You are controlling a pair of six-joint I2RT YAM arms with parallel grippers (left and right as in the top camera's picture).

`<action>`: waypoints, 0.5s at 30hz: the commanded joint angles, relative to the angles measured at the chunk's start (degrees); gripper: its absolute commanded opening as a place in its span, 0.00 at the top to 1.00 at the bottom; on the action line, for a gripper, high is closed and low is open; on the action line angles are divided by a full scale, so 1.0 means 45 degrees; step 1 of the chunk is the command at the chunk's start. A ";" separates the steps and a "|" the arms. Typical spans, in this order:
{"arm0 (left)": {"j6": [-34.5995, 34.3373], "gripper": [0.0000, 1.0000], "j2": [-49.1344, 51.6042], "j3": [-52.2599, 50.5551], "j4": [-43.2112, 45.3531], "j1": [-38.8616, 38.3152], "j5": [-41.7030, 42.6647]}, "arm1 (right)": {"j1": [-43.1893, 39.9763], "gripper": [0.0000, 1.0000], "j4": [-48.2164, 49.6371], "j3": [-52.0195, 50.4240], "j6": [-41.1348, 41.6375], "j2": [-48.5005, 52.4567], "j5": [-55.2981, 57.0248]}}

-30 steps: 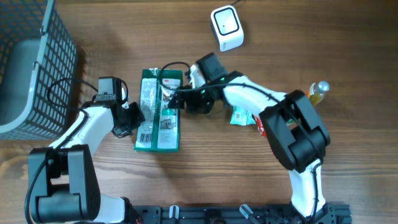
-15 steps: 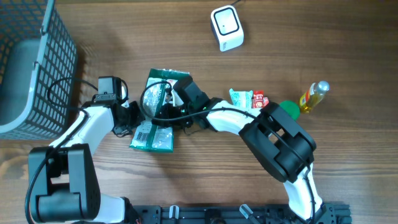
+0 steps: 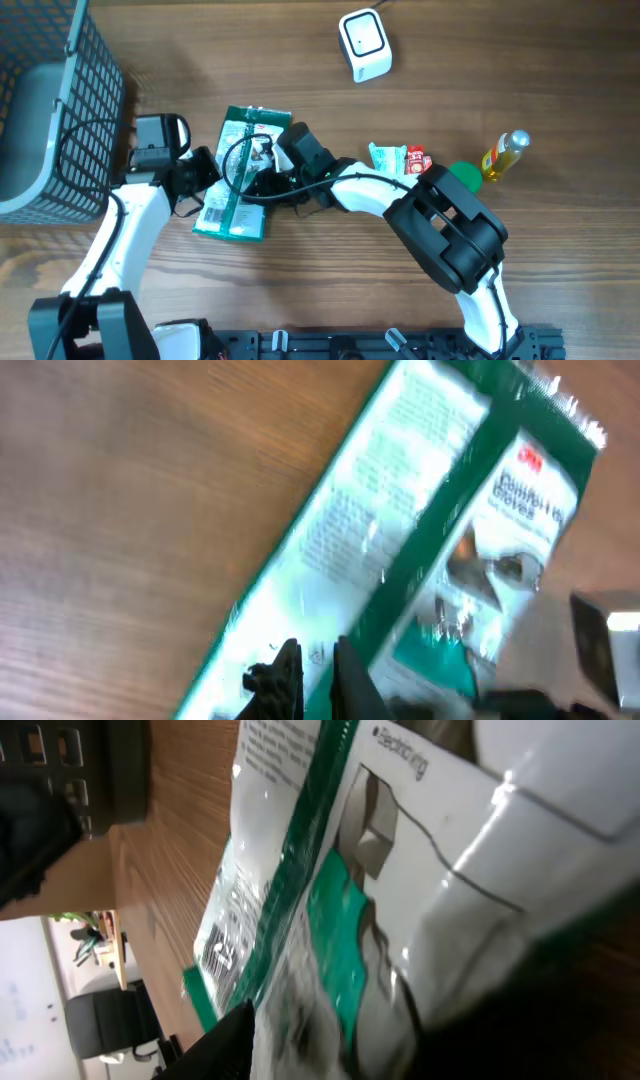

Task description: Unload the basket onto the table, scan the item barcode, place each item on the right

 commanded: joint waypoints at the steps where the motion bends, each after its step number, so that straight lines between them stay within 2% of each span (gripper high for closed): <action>1: 0.0155 0.96 0.0141 -0.0049 -0.1214 0.0034 0.0884 | -0.0068 0.55 -0.0253 -0.0277 -0.0296 0.0495 0.0675; 4: 0.0155 0.96 0.0447 -0.0097 -0.2399 0.0034 0.0330 | -0.0068 0.54 -0.0209 -0.0277 -0.0296 0.0495 0.0680; 7: 0.0160 0.96 0.0782 -0.0117 -0.2603 0.0039 -0.0029 | -0.0078 0.53 0.0306 -0.0277 -0.0277 0.0495 0.1185; 11: 0.0209 0.96 0.1044 -0.0117 -0.1972 0.0034 -0.0865 | -0.0073 0.54 0.0374 -0.0282 0.0427 0.0495 0.2759; 15: 0.0204 0.96 0.1054 -0.0117 -0.0923 0.0039 -0.1700 | -0.0073 0.55 0.0554 -0.0282 0.0466 0.0495 0.3254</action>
